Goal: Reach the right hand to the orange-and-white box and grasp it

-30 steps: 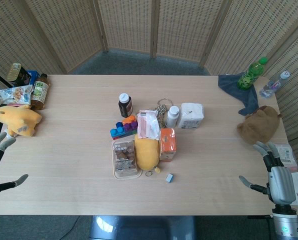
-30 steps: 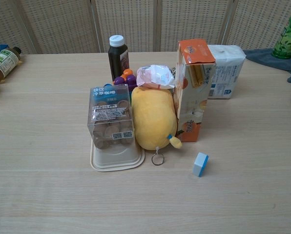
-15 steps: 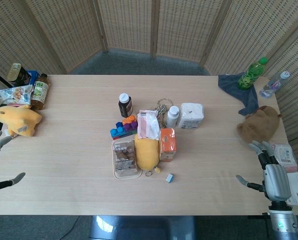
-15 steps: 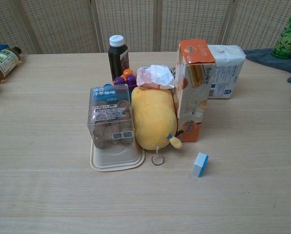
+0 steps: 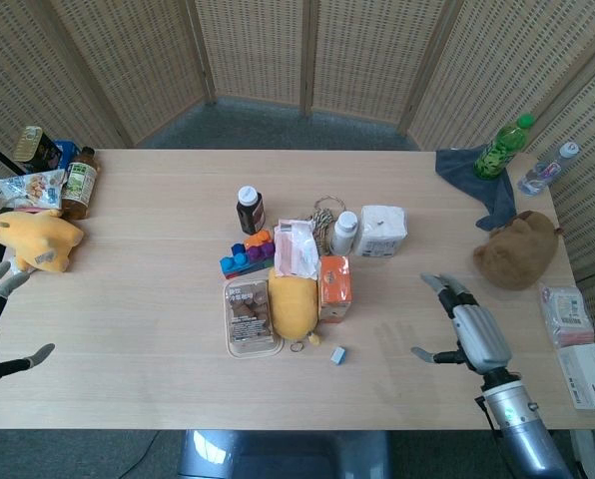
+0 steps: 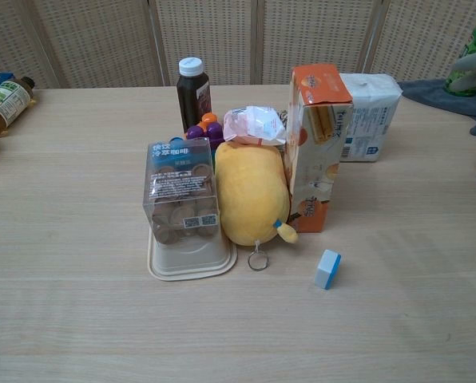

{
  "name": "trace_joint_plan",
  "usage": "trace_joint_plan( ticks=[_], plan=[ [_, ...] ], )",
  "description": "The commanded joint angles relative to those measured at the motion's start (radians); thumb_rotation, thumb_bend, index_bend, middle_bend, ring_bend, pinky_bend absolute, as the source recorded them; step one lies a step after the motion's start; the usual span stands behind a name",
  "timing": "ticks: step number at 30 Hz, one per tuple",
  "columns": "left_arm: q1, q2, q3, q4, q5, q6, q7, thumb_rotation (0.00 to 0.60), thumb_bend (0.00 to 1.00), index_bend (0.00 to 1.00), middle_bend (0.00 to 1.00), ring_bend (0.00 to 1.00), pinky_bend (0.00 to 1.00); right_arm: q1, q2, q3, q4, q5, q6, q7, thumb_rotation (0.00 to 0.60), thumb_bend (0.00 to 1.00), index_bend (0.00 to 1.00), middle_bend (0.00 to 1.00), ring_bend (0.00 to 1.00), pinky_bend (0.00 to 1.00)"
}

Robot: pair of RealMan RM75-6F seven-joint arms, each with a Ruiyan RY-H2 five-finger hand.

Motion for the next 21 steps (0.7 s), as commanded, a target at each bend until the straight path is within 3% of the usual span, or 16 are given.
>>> trace_joint_plan(
  ticks=[1, 9, 21],
  plan=[
    [0.0, 0.001, -0.001, 0.001, -0.002, -0.001, -0.003, 0.6, 0.0, 0.17, 0.0, 0.0, 0.0, 0.099, 0.003, 0.045, -0.058, 0.095, -0.097, -0.082, 0.6, 0.0, 0.0, 0.0, 0.0, 0.0],
    [-0.003, 0.004, -0.004, 0.006, -0.01, -0.005, -0.01, 0.6, 0.0, 0.17, 0.0, 0.0, 0.0, 0.227, -0.096, 0.126, -0.052, 0.273, -0.102, -0.301, 0.6, 0.0, 0.0, 0.0, 0.0, 0.0],
    [-0.007, -0.003, -0.002, 0.01, -0.017, -0.013, 0.0, 0.6, 0.0, 0.17, 0.0, 0.0, 0.0, 0.38, -0.246, 0.185, -0.023, 0.531, -0.062, -0.491, 0.6, 0.0, 0.0, 0.0, 0.0, 0.0]
  ],
)
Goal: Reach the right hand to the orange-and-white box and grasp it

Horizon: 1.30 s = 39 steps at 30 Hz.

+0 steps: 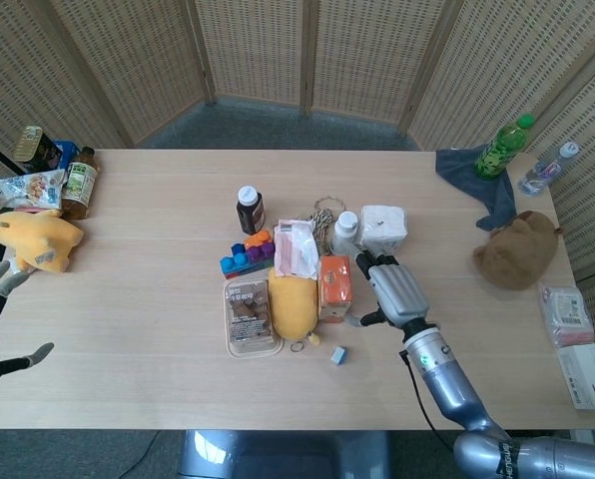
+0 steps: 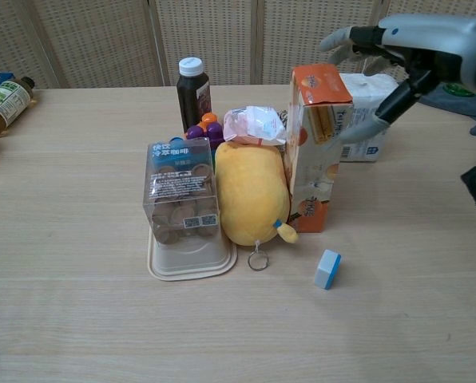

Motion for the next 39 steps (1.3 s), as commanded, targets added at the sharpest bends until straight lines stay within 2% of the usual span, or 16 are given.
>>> trace_joint_plan(
  ticks=[1, 9, 12, 13, 14, 16, 18, 21, 24, 32, 39],
  plan=[
    [-0.001, 0.0, -0.002, 0.001, -0.004, 0.0, -0.002, 0.6, 0.0, 0.17, 0.0, 0.0, 0.0, 0.051, -0.046, 0.021, 0.008, 0.075, 0.021, -0.054, 0.6, 0.0, 0.0, 0.0, 0.0, 0.0],
    [-0.005, -0.002, -0.001, 0.006, -0.005, -0.008, -0.002, 0.6, 0.0, 0.17, 0.0, 0.0, 0.0, 0.101, -0.093, 0.026, 0.044, 0.157, 0.021, -0.058, 0.6, 0.0, 0.0, 0.0, 0.0, 0.0],
    [-0.002, 0.0, -0.003, 0.006, -0.005, -0.001, -0.005, 0.6, 0.0, 0.17, 0.0, 0.0, 0.0, 0.102, -0.099, 0.026, 0.057, 0.159, 0.023, -0.031, 0.6, 0.0, 0.0, 0.0, 0.0, 0.0],
    [-0.003, 0.0, -0.004, 0.006, -0.007, -0.002, -0.006, 0.6, 0.0, 0.17, 0.0, 0.0, 0.0, 0.1, -0.103, 0.025, 0.062, 0.149, 0.029, -0.022, 0.6, 0.0, 0.0, 0.0, 0.0, 0.03],
    [-0.003, 0.0, -0.004, 0.007, -0.008, -0.002, -0.006, 0.6, 0.0, 0.17, 0.0, 0.0, 0.0, 0.097, -0.105, 0.022, 0.068, 0.139, 0.035, -0.014, 0.6, 0.0, 0.0, 0.01, 0.0, 0.08],
    [-0.003, 0.0, -0.003, 0.007, -0.007, -0.004, -0.006, 0.6, 0.0, 0.17, 0.0, 0.0, 0.0, 0.093, -0.106, 0.013, 0.08, 0.122, 0.04, -0.001, 0.6, 0.0, 0.07, 0.13, 0.1, 0.28],
    [-0.005, -0.001, -0.002, 0.008, -0.007, -0.006, -0.006, 0.6, 0.0, 0.17, 0.0, 0.0, 0.0, 0.088, -0.106, 0.005, 0.092, 0.1, 0.047, 0.011, 0.6, 0.0, 0.22, 0.34, 0.32, 0.51],
    [-0.004, -0.001, -0.001, 0.008, -0.005, -0.006, -0.005, 0.6, 0.0, 0.17, 0.0, 0.0, 0.0, 0.078, -0.113, -0.001, 0.108, 0.058, 0.071, 0.033, 0.6, 0.0, 0.38, 0.53, 0.51, 0.7],
    [-0.003, -0.001, -0.002, 0.006, -0.005, -0.003, -0.004, 0.6, 0.0, 0.17, 0.0, 0.0, 0.0, 0.071, -0.116, -0.004, 0.115, 0.029, 0.087, 0.05, 0.6, 0.01, 0.48, 0.63, 0.6, 0.79],
    [-0.002, 0.002, 0.0, 0.005, -0.001, -0.003, -0.01, 0.6, 0.0, 0.17, 0.0, 0.0, 0.0, 0.066, -0.09, 0.006, 0.083, -0.01, 0.122, 0.039, 0.6, 0.02, 0.55, 0.69, 0.64, 0.82],
    [-0.002, 0.006, -0.002, 0.006, -0.004, -0.003, -0.017, 0.6, 0.0, 0.17, 0.0, 0.0, 0.0, 0.088, -0.012, 0.067, -0.026, 0.003, 0.176, -0.059, 0.6, 0.01, 0.55, 0.69, 0.64, 0.82]
  ],
)
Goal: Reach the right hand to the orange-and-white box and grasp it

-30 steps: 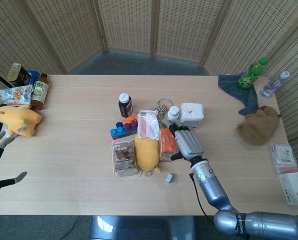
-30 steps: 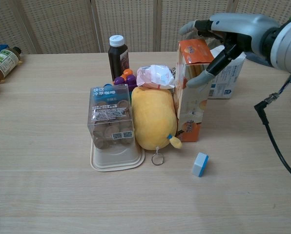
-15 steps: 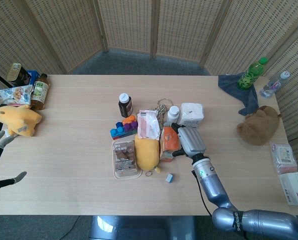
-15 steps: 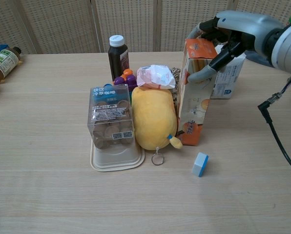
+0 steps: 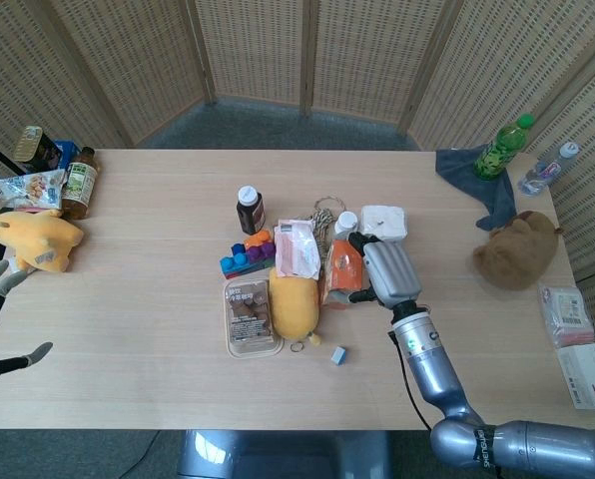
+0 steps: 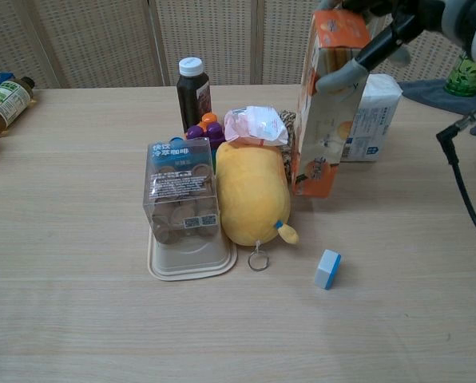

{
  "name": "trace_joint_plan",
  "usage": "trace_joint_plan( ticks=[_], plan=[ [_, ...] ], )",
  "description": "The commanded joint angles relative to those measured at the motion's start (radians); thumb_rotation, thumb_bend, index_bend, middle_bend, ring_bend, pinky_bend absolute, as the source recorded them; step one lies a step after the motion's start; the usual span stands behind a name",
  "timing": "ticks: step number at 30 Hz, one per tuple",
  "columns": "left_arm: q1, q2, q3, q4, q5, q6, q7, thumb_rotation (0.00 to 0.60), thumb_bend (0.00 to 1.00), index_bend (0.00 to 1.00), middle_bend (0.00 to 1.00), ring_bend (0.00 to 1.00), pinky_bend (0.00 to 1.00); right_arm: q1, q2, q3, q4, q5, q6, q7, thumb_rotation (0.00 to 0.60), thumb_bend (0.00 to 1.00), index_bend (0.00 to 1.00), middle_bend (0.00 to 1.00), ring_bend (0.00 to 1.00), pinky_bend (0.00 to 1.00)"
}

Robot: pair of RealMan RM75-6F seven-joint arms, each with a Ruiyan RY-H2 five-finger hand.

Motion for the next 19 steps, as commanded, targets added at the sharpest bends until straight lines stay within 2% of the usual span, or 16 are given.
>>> trace_joint_plan(
  ticks=[1, 9, 13, 16, 19],
  plan=[
    [0.0, 0.0, 0.0, 0.0, 0.0, 0.001, -0.001, 0.6, 0.0, 0.17, 0.0, 0.0, 0.0, 0.017, 0.05, 0.041, -0.07, 0.018, 0.034, -0.067, 0.6, 0.01, 0.55, 0.69, 0.64, 0.82],
    [0.003, 0.001, 0.003, -0.006, 0.008, 0.005, 0.003, 0.6, 0.0, 0.17, 0.0, 0.0, 0.0, 0.078, 0.148, 0.164, -0.243, 0.121, 0.121, -0.218, 0.6, 0.01, 0.55, 0.69, 0.64, 0.82],
    [0.002, -0.001, 0.006, -0.007, 0.007, 0.002, 0.008, 0.6, 0.0, 0.17, 0.0, 0.0, 0.0, 0.125, 0.165, 0.225, -0.298, 0.168, 0.163, -0.264, 0.6, 0.0, 0.55, 0.69, 0.64, 0.82],
    [0.003, -0.001, 0.007, -0.008, 0.011, 0.001, 0.007, 0.6, 0.0, 0.17, 0.0, 0.0, 0.0, 0.159, 0.167, 0.253, -0.321, 0.206, 0.191, -0.296, 0.6, 0.0, 0.55, 0.69, 0.64, 0.82],
    [0.004, 0.0, 0.007, -0.008, 0.011, 0.003, 0.006, 0.6, 0.0, 0.17, 0.0, 0.0, 0.0, 0.177, 0.167, 0.249, -0.339, 0.222, 0.218, -0.321, 0.6, 0.0, 0.55, 0.69, 0.64, 0.82]
  ],
)
